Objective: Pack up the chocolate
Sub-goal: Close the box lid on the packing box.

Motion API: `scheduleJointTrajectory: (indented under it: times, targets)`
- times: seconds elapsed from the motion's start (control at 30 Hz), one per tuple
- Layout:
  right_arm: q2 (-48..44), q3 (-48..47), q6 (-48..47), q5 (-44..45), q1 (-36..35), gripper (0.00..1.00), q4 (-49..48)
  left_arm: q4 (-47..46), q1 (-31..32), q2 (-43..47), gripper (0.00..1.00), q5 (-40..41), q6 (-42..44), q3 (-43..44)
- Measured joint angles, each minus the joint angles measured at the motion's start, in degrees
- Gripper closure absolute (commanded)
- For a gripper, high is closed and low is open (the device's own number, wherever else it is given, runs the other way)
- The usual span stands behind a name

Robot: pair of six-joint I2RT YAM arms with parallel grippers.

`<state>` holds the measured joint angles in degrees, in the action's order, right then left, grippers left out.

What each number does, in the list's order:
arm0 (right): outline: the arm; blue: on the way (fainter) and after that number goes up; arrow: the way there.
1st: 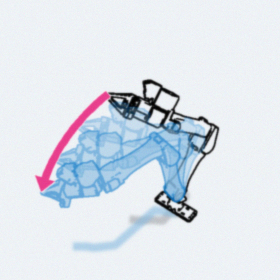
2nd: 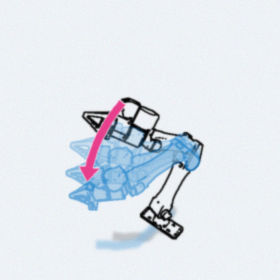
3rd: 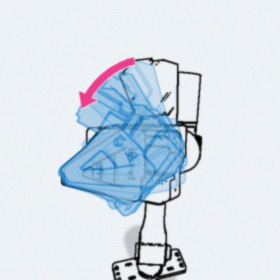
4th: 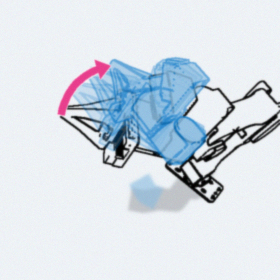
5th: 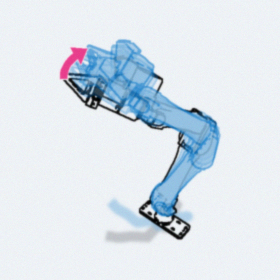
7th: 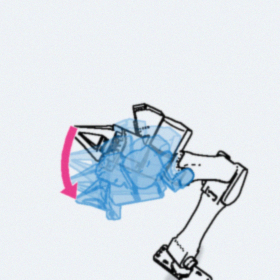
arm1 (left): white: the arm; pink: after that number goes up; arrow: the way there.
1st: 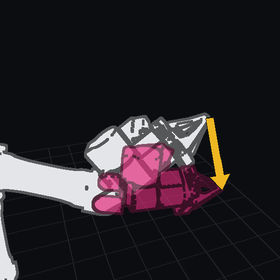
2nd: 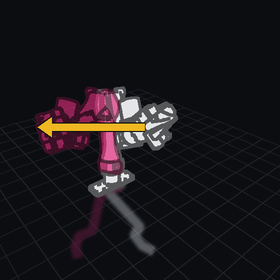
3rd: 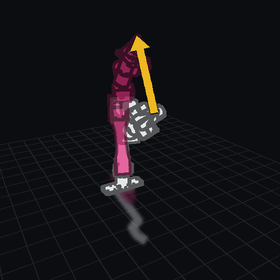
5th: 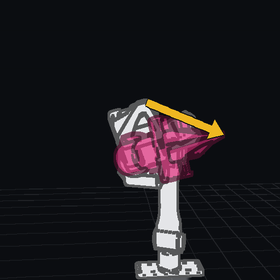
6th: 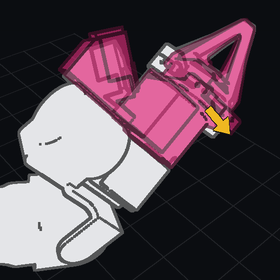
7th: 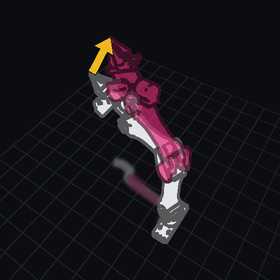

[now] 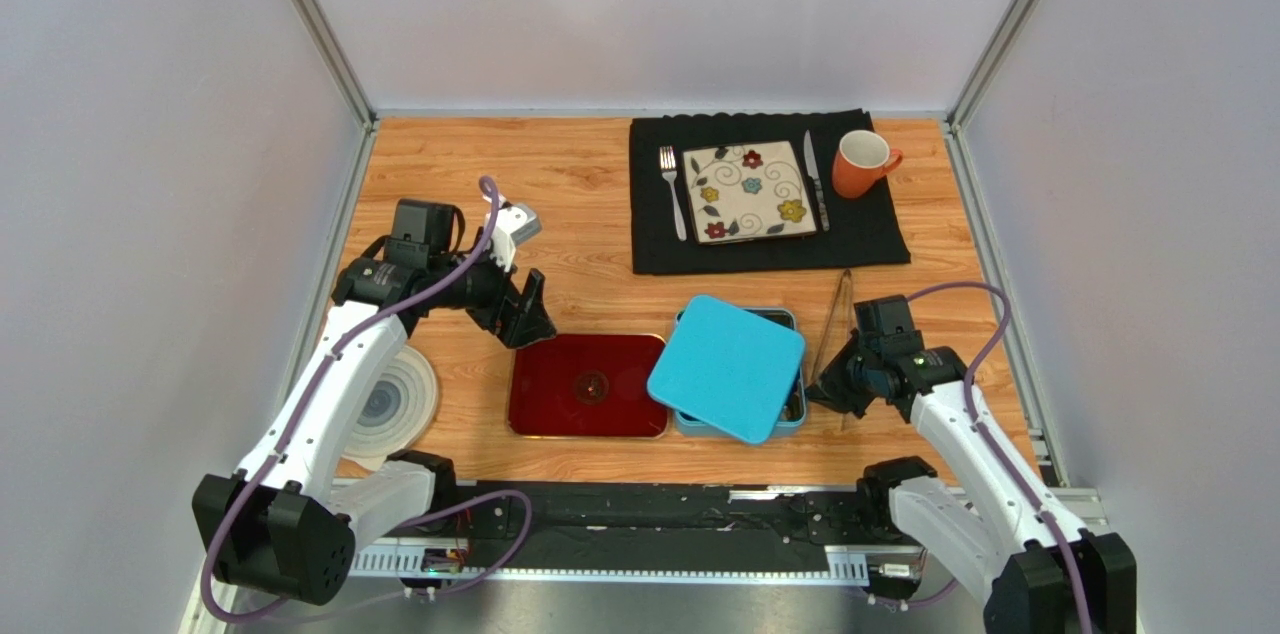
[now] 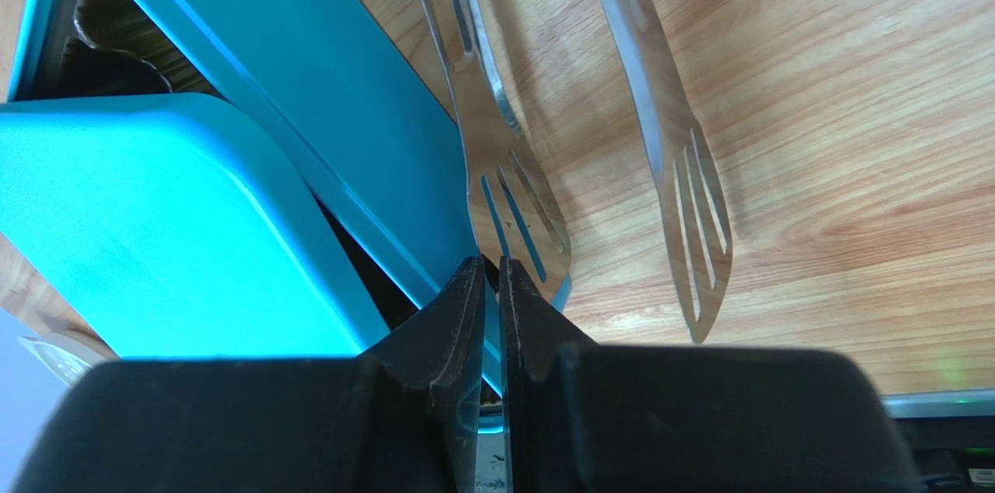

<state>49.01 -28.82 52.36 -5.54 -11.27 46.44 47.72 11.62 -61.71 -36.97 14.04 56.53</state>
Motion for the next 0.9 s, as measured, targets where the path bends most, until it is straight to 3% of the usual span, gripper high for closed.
scheduleJointTrajectory:
  times: [0.6,0.9]
  targets:
    - [11.0,-3.7,7.3,5.1,-15.6,0.88,-4.6,-0.6,0.0,0.7,0.01,3.0,0.3,-1.8]
    - [16.4,-7.2,8.0,6.9,-19.0,0.84,-6.6,-0.9,0.0,0.7,0.01,4.5,0.9,-2.3]
